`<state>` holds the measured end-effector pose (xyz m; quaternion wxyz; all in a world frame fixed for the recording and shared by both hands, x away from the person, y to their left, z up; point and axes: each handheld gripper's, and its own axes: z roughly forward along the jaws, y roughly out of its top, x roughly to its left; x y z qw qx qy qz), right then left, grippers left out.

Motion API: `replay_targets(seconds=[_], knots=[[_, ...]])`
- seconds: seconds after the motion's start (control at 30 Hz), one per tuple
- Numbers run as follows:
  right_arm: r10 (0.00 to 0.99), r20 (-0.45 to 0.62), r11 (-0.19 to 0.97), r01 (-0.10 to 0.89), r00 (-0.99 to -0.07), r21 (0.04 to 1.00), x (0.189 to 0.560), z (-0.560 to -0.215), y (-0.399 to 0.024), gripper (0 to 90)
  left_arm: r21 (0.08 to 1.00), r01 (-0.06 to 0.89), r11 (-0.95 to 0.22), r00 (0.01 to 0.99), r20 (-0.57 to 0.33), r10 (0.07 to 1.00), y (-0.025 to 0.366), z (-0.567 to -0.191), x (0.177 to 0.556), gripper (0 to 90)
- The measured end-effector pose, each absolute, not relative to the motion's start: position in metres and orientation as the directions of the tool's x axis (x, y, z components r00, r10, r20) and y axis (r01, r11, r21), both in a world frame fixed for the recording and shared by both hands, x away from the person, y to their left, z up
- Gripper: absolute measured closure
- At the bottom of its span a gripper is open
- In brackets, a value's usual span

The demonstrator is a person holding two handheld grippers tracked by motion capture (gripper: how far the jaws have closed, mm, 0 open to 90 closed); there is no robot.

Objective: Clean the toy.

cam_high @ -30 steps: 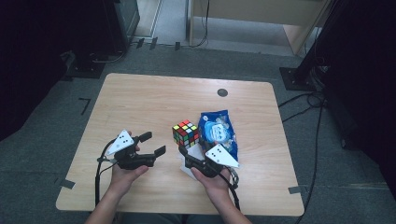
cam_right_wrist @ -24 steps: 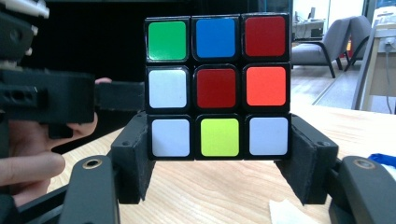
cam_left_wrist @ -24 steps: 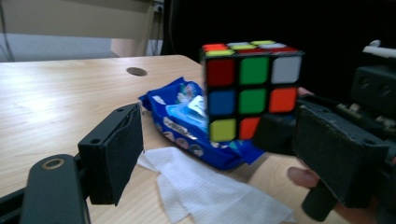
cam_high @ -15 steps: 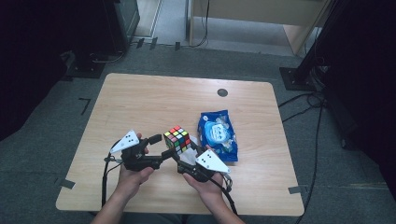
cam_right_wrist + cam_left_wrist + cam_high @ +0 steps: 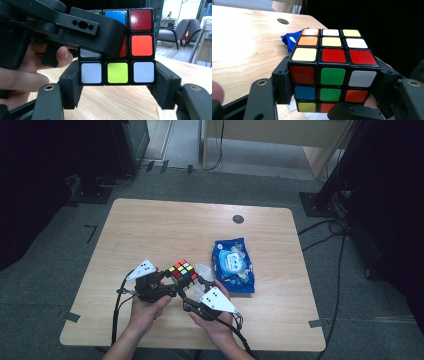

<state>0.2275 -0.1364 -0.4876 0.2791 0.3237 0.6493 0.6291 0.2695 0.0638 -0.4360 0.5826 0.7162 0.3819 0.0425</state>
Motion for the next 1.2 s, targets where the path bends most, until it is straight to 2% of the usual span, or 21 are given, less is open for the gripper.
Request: replay_targets(seconds=[0.17,0.23,0.37,0.47,0.57,0.63,0.67,0.7,0.73,0.83,1.2], knots=[[0.755,0.028,0.018,0.063,-0.655,0.998,0.23,-0.489,-0.136,34.1,0.879,0.474,-0.051,0.713,-0.349,0.608,0.066,-0.433,0.269,34.3],[0.745,-0.029,0.079,0.045,-0.666,0.996,0.23,-0.488,-0.136,33.7,0.883,0.468,-0.038,0.707,-0.349,0.616,0.071,-0.432,0.269,34.3],[0.744,-0.068,0.14,0.055,-0.665,0.989,0.233,-0.491,-0.14,33.6,0.886,0.463,-0.007,0.692,-0.356,0.628,0.087,-0.427,0.274,34.3],[0.76,-0.047,0.135,0.087,-0.648,0.987,0.237,-0.492,-0.148,34.9,0.885,0.466,-0.002,0.689,-0.361,0.629,0.097,-0.425,0.277,34.3],[0.758,-0.024,0.117,0.1,-0.651,0.988,0.24,-0.49,-0.153,36.9,0.881,0.474,-0.004,0.7,-0.374,0.609,0.101,-0.424,0.279,34.3],[0.74,-0.046,0.144,0.092,-0.671,0.985,0.24,-0.489,-0.151,39.2,0.879,0.477,-0.03,0.716,-0.368,0.593,0.097,-0.425,0.279,34.3],[0.741,-0.081,0.169,0.068,-0.666,0.983,0.238,-0.488,-0.147,44.4,0.877,0.477,-0.059,0.73,-0.358,0.583,0.092,-0.426,0.278,34.3],[0.741,-0.081,0.169,0.068,-0.666,0.983,0.238,-0.488,-0.147,44.4,0.877,0.477,-0.059,0.73,-0.358,0.583,0.092,-0.426,0.278,34.3],[0.745,-0.086,0.17,0.063,-0.662,0.983,0.238,-0.487,-0.146,50.0,0.873,0.48,-0.084,0.742,-0.353,0.57,0.088,-0.427,0.277,34.2],[0.73,-0.071,0.162,0.072,-0.679,0.984,0.237,-0.486,-0.146,54.1,0.873,0.479,-0.098,0.749,-0.348,0.563,0.084,-0.428,0.276,34.2],[0.702,-0.112,0.202,0.046,-0.703,0.978,0.231,-0.486,-0.142,55.2,0.872,0.478,-0.107,0.76,-0.349,0.548,0.081,-0.431,0.276,34.1]])
